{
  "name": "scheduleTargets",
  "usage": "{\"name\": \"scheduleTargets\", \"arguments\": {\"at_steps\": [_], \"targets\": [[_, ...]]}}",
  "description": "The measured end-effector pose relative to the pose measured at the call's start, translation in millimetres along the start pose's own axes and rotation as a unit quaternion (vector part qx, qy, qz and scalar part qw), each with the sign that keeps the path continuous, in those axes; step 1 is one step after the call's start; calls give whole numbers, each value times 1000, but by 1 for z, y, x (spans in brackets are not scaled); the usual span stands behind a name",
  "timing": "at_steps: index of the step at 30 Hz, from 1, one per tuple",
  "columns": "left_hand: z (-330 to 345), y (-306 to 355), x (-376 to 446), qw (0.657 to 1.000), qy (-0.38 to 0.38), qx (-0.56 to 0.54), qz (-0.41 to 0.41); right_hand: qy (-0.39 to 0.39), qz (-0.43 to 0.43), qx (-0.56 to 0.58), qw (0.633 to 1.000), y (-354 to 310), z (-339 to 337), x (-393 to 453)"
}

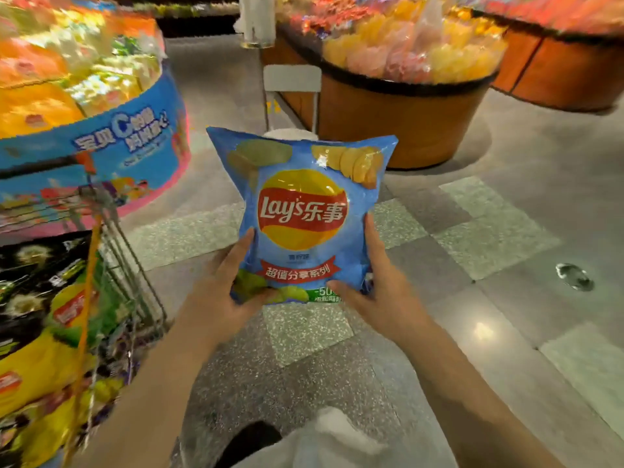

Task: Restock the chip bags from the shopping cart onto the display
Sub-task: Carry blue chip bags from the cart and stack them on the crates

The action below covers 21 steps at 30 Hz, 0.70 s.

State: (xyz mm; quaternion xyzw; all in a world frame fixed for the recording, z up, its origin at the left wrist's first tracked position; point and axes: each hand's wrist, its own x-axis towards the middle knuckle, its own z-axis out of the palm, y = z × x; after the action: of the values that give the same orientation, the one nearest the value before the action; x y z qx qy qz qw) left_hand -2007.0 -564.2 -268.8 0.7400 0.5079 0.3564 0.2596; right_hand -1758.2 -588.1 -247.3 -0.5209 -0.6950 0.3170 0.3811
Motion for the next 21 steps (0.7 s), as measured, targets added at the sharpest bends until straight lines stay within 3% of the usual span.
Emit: {"name": "scheduleTargets", "arguments": {"at_steps": [10, 16, 21], "targets": [[152, 61, 121, 971, -196, -83, 108, 196, 169, -29, 966, 74, -107, -50], [250, 92, 208, 916, -330, -131, 187, 301, 244, -34, 921, 119, -165, -46], [320, 131, 273, 868, -393, -187, 238, 367, 320, -41, 873, 144, -211, -28]]}}
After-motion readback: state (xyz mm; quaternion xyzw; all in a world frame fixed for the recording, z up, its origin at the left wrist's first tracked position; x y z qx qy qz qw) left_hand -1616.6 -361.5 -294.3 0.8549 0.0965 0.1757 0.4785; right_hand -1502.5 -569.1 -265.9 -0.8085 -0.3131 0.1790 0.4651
